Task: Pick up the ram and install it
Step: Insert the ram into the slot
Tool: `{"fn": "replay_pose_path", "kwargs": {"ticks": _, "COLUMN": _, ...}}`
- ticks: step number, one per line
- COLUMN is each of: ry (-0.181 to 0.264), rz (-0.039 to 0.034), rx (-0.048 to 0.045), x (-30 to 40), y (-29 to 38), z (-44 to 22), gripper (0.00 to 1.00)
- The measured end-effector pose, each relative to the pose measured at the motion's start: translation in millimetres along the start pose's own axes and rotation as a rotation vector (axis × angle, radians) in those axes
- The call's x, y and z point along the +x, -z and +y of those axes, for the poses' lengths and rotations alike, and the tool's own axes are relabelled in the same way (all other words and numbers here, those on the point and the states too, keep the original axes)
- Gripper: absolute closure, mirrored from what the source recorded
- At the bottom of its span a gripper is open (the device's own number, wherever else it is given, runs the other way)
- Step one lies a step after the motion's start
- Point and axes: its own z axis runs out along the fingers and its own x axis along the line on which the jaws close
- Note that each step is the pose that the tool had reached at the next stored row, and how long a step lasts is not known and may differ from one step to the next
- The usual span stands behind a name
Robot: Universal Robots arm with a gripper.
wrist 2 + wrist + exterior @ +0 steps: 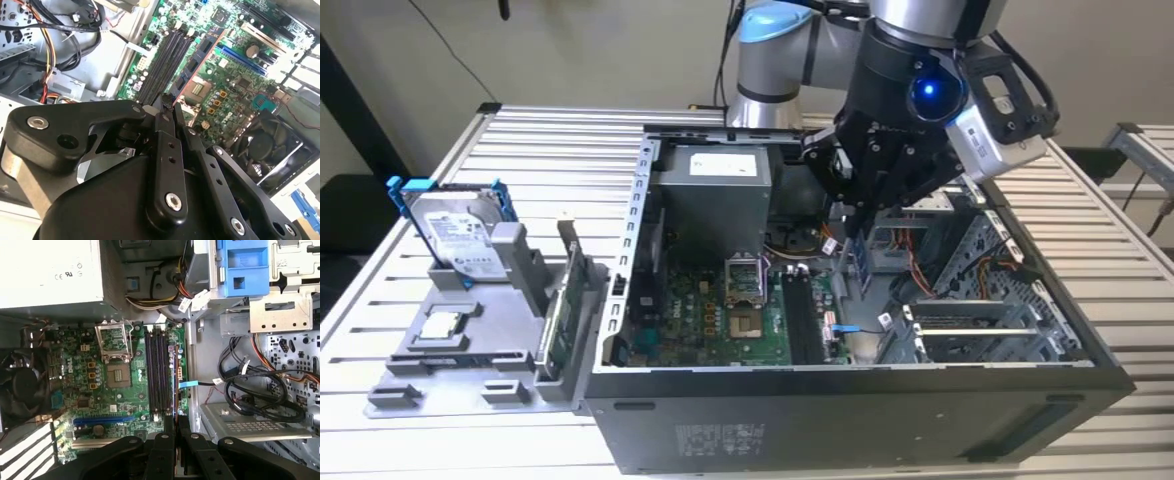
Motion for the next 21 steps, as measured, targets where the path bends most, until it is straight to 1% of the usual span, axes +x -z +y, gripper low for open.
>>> {"fn": "replay_pose_path", "kwargs": {"ticks": 13, "ry": 0.0, "rz": 0.0, "rx": 0.0, "x": 0.7, "y": -6.3, "z": 8.8, "gripper": 0.85}}
{"fn": "replay_pose_path", "kwargs": {"ticks": 21, "ry": 0.0, "rz": 0.0, "rx": 0.0001, "x": 0.9, "y": -10.2, "z": 11.3, "gripper": 0.85}}
